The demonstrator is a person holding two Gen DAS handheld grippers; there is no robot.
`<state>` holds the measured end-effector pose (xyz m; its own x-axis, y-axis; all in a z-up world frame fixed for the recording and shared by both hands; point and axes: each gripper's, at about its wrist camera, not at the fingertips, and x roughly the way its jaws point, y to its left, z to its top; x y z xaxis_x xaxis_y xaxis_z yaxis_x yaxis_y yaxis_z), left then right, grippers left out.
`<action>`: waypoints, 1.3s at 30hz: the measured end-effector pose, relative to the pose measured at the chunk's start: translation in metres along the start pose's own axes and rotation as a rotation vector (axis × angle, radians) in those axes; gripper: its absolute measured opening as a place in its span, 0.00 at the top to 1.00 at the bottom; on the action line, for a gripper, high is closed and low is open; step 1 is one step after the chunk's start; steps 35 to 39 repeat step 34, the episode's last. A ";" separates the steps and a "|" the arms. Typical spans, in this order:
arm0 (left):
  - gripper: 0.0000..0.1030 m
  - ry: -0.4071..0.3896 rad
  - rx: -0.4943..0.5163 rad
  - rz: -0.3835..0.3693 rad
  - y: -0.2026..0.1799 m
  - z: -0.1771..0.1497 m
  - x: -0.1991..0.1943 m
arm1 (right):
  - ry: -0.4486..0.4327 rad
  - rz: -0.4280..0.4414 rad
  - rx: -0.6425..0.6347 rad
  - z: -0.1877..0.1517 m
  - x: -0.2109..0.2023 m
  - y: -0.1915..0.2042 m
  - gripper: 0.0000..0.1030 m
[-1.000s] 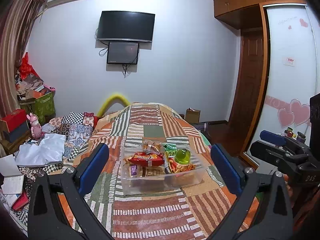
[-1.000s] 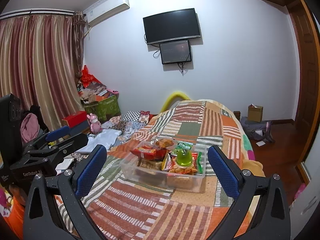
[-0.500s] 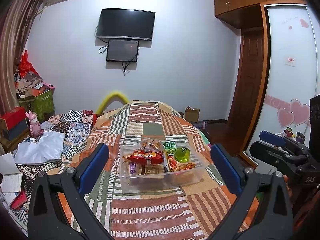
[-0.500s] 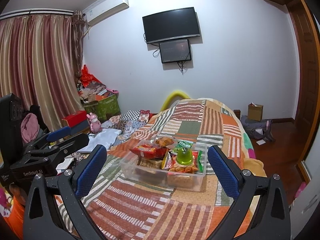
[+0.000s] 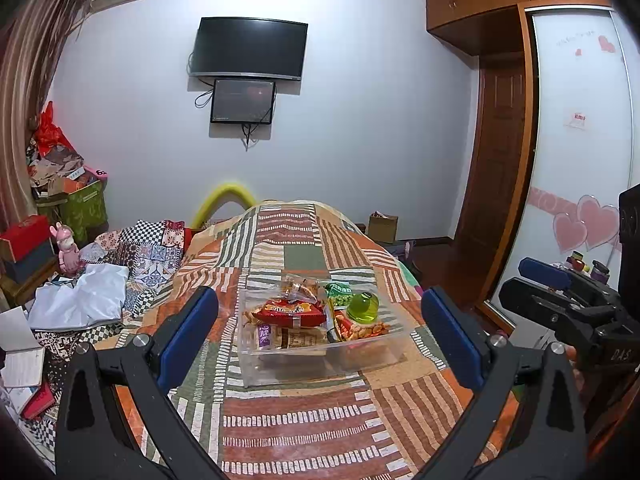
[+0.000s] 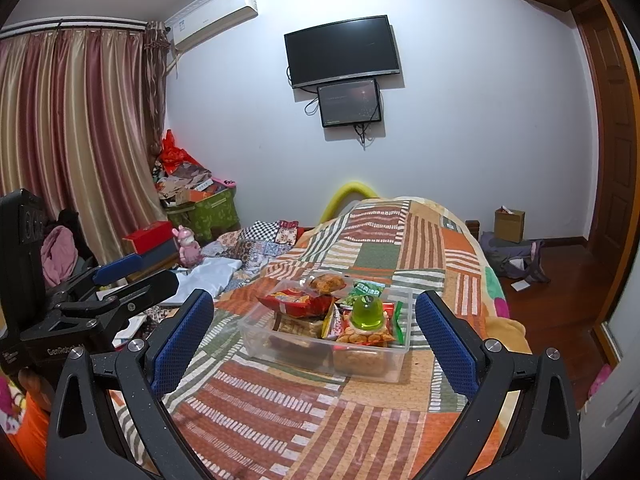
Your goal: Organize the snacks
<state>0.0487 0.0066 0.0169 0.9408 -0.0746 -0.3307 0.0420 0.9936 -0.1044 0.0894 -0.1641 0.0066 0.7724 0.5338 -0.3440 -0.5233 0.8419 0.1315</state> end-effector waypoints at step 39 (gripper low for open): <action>0.00 0.010 -0.006 -0.021 0.003 -0.001 0.004 | 0.004 -0.016 -0.002 0.000 0.002 -0.005 0.02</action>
